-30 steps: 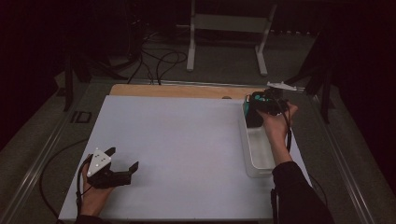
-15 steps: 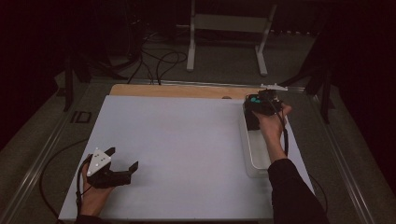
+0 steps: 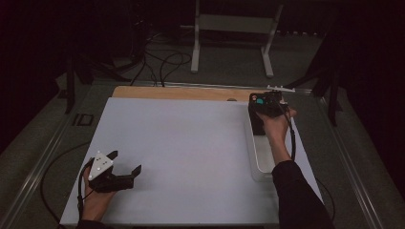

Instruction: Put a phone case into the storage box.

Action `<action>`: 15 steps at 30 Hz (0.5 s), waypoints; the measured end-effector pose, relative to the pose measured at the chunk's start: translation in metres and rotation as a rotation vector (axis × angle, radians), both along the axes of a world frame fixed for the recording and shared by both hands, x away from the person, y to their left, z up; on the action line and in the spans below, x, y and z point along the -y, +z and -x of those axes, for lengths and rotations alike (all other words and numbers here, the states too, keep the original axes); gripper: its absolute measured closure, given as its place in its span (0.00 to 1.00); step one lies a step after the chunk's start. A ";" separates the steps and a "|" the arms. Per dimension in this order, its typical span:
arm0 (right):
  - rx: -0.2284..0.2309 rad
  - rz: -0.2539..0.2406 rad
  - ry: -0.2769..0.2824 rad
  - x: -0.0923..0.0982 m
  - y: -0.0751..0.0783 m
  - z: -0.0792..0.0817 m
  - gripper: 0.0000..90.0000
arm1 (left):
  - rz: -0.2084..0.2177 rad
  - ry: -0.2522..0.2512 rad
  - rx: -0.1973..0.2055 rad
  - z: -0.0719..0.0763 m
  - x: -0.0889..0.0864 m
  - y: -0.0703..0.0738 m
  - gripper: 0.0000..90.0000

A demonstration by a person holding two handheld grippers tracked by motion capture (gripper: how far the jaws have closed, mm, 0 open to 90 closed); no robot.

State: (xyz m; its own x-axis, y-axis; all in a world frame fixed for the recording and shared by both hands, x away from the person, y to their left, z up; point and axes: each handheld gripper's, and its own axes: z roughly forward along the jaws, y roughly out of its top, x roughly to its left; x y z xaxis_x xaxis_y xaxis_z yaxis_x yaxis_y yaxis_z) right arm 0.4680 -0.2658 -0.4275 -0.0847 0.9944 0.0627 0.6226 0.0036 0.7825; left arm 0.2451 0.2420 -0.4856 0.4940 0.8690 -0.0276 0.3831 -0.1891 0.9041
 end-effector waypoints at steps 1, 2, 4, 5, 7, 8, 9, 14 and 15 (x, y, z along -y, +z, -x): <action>0.004 -0.002 0.005 0.000 0.001 0.001 0.08 | 0.001 0.001 0.001 0.000 0.000 0.000 0.01; 0.008 -0.014 0.014 0.001 0.001 0.002 0.08 | 0.002 0.002 0.002 0.000 0.000 0.000 0.01; 0.015 -0.009 0.017 0.002 0.003 0.005 0.08 | 0.002 0.002 0.003 0.000 0.000 0.001 0.01; 0.018 -0.013 0.027 0.003 0.003 0.006 0.08 | 0.001 0.002 0.003 0.000 0.000 0.001 0.01; 0.020 -0.010 0.035 0.004 0.005 0.010 0.08 | 0.002 0.003 0.004 0.000 0.000 0.001 0.01; 0.025 -0.014 0.046 0.004 0.006 0.013 0.08 | 0.002 0.004 0.004 0.000 0.000 0.001 0.01; 0.030 -0.012 0.057 0.005 0.007 0.016 0.08 | 0.001 0.004 0.004 0.001 0.000 0.001 0.01; 0.038 -0.009 0.110 0.005 0.010 0.037 0.08 | 0.001 0.005 0.004 0.001 0.000 0.001 0.01; 0.041 -0.009 0.117 0.005 0.011 0.041 0.08 | 0.001 0.005 0.004 0.001 0.000 0.001 0.01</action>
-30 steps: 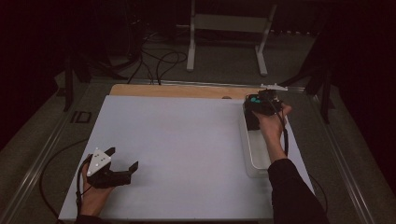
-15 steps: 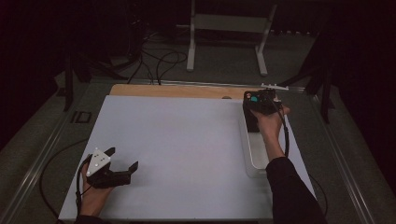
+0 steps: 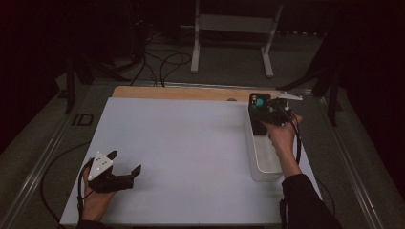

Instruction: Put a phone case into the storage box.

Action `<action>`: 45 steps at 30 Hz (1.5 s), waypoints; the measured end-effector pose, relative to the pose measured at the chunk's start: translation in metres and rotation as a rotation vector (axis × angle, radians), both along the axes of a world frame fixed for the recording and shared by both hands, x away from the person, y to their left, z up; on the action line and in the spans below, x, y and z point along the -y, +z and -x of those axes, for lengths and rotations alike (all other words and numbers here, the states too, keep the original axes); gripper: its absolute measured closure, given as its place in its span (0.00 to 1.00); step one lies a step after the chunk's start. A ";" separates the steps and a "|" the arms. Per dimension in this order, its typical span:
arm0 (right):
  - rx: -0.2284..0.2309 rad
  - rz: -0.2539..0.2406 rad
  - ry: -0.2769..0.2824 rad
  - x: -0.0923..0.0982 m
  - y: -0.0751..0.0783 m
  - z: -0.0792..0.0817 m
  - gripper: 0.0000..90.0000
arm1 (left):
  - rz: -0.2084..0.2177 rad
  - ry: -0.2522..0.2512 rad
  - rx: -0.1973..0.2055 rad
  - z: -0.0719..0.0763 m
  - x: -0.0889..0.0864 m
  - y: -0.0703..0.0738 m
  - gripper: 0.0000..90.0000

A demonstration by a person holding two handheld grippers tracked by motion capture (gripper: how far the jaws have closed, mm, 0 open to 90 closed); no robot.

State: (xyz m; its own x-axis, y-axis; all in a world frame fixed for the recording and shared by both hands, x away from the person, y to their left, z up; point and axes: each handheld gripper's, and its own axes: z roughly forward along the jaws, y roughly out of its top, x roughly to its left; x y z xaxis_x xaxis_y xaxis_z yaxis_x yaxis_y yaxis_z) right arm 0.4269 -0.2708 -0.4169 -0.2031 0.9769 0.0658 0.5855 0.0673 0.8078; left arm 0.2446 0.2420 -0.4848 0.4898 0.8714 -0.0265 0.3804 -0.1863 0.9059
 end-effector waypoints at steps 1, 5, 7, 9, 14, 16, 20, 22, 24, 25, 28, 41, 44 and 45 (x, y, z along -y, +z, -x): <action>0.003 -0.003 0.014 0.000 0.000 0.006 0.08 | 0.000 0.000 0.000 0.000 0.000 0.000 0.01; 0.022 0.006 0.063 -0.002 0.000 0.027 0.09 | -0.004 -0.002 -0.001 0.000 0.001 0.000 0.01; 0.033 -0.001 0.082 -0.003 0.000 0.036 0.09 | -0.004 -0.002 -0.001 0.000 0.001 0.000 0.01; 0.051 -0.010 0.108 -0.004 0.000 0.047 0.09 | -0.006 -0.002 -0.002 0.000 0.002 0.000 0.01; 0.102 -0.013 0.203 -0.006 -0.001 0.076 0.09 | -0.003 -0.003 -0.004 0.000 0.001 0.001 0.01; 0.114 -0.011 0.239 -0.007 -0.003 0.087 0.09 | -0.002 -0.003 -0.007 0.000 0.001 0.001 0.01; 0.145 -0.017 0.283 -0.008 -0.009 0.108 0.09 | 0.003 -0.010 -0.011 0.001 0.001 0.003 0.01; 0.158 -0.034 0.306 -0.007 -0.012 0.118 0.09 | 0.009 -0.014 -0.012 0.001 0.001 0.004 0.01; 0.168 -0.049 0.324 -0.006 -0.017 0.126 0.09 | 0.006 -0.017 -0.012 0.002 0.001 0.005 0.01; 0.174 -0.051 0.332 -0.006 -0.020 0.130 0.09 | 0.006 -0.019 -0.011 0.002 0.000 0.005 0.01; 0.196 -0.049 0.358 -0.003 -0.026 0.140 0.09 | 0.009 -0.026 -0.009 0.004 -0.001 0.006 0.01; 0.294 -0.099 0.467 0.006 -0.045 0.171 0.09 | 0.035 -0.070 0.024 0.009 -0.002 0.010 0.01; 0.317 -0.103 0.474 0.006 -0.047 0.175 0.09 | 0.041 -0.083 0.034 0.011 -0.002 0.010 0.01; 0.324 -0.105 0.474 0.005 -0.048 0.178 0.09 | 0.047 -0.083 0.036 0.011 -0.002 0.011 0.00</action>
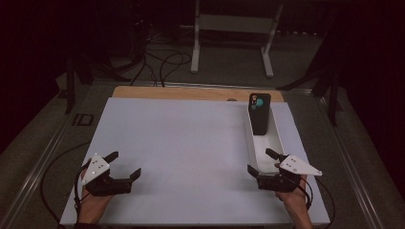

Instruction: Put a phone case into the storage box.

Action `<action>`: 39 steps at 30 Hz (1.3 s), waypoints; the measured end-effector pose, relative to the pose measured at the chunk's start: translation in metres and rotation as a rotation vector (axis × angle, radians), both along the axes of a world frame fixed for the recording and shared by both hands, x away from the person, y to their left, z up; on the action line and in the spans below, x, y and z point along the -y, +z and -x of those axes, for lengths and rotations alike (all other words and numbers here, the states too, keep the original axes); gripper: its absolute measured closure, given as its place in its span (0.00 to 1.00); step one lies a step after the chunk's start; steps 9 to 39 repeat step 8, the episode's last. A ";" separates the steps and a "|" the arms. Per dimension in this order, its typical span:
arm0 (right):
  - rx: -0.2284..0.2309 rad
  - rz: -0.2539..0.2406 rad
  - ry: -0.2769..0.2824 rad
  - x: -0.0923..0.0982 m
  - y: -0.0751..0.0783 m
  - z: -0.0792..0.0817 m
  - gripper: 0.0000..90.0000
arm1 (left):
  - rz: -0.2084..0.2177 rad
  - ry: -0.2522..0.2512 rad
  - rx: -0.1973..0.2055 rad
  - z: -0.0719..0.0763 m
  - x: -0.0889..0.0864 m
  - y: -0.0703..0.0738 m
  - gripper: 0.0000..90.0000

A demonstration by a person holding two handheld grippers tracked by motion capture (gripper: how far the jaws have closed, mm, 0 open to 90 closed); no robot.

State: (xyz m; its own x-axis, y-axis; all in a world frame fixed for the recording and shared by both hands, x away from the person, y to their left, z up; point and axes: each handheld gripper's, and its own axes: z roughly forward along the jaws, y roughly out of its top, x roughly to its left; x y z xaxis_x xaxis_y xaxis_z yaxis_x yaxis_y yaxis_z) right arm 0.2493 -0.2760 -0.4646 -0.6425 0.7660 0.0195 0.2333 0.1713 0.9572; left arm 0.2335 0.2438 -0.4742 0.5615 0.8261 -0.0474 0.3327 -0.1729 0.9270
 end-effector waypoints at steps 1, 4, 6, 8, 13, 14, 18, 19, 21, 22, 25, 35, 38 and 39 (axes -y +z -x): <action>0.005 0.006 -0.001 0.000 -0.001 0.001 0.09 | 0.001 -0.002 0.003 0.000 0.000 0.000 0.00; 0.011 0.011 -0.002 -0.001 -0.003 0.004 0.09 | 0.001 -0.005 0.003 0.001 -0.001 0.000 0.00; 0.010 0.008 0.001 -0.001 -0.004 0.004 0.09 | -0.006 -0.004 0.004 0.002 -0.001 0.000 0.00; 0.010 0.009 0.001 -0.001 -0.004 0.004 0.09 | -0.007 -0.005 0.004 0.002 -0.001 0.000 0.00; 0.010 0.009 0.001 -0.001 -0.004 0.004 0.09 | -0.007 -0.005 0.004 0.002 -0.001 0.000 0.00; 0.010 0.009 0.001 -0.001 -0.004 0.004 0.09 | -0.007 -0.005 0.004 0.002 -0.001 0.000 0.00; 0.010 0.009 0.001 -0.001 -0.004 0.004 0.09 | -0.007 -0.005 0.004 0.002 -0.001 0.000 0.00; 0.010 0.009 0.001 -0.001 -0.004 0.004 0.09 | -0.007 -0.005 0.004 0.002 -0.001 0.000 0.00; 0.010 0.009 0.001 -0.001 -0.004 0.004 0.09 | -0.007 -0.005 0.004 0.002 -0.001 0.000 0.00; 0.010 0.009 0.001 -0.001 -0.004 0.004 0.09 | -0.007 -0.005 0.004 0.002 -0.001 0.000 0.00; 0.010 0.009 0.001 -0.001 -0.004 0.004 0.09 | -0.007 -0.005 0.004 0.002 -0.001 0.000 0.00; 0.010 0.009 0.001 -0.001 -0.004 0.004 0.09 | -0.007 -0.005 0.004 0.002 -0.001 0.000 0.00; 0.010 0.009 0.001 -0.001 -0.004 0.004 0.09 | -0.007 -0.005 0.004 0.002 -0.001 0.000 0.00; 0.010 0.009 0.001 -0.001 -0.004 0.004 0.09 | -0.007 -0.005 0.004 0.002 -0.001 0.000 0.00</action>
